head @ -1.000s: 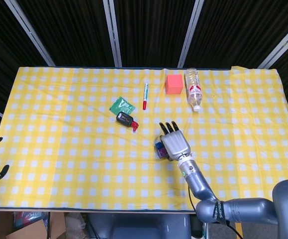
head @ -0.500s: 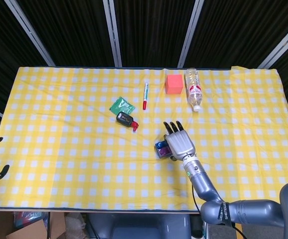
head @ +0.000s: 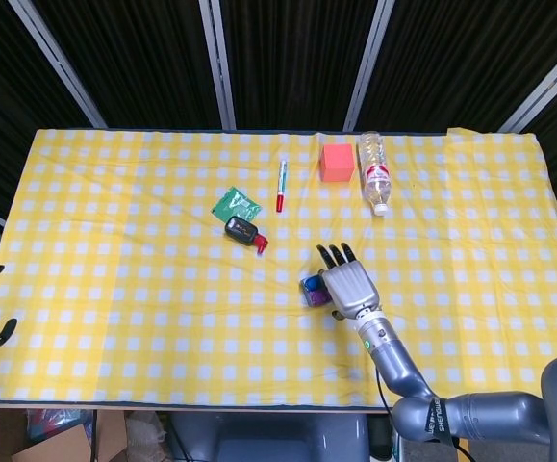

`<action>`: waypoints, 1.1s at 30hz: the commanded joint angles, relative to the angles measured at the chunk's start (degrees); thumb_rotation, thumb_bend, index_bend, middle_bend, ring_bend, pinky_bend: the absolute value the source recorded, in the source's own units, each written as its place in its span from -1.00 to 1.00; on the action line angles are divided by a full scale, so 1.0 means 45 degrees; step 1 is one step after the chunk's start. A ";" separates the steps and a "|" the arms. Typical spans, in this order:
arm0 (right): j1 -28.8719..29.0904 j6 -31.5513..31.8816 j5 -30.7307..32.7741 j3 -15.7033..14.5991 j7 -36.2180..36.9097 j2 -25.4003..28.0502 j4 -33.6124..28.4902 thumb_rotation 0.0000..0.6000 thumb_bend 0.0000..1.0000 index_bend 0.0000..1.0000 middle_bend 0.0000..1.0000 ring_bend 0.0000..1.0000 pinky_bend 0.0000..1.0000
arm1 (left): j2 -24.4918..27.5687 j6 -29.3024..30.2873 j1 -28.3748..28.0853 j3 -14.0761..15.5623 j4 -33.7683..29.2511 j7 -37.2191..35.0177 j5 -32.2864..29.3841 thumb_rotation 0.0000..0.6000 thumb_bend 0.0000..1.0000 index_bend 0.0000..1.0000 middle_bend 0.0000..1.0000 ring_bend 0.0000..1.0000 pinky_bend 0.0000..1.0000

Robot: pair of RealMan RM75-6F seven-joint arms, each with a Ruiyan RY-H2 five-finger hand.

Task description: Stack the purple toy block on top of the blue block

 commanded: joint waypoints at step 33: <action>-0.3719 0.3553 -0.5267 -0.2717 0.1984 0.3886 -0.4671 1.00 -0.66 -1.00 -1.00 -1.00 -1.00 | 0.0021 -0.0240 -0.0090 0.0226 -0.0084 -0.0165 0.0305 1.00 -0.46 -0.68 -0.98 -1.00 -0.76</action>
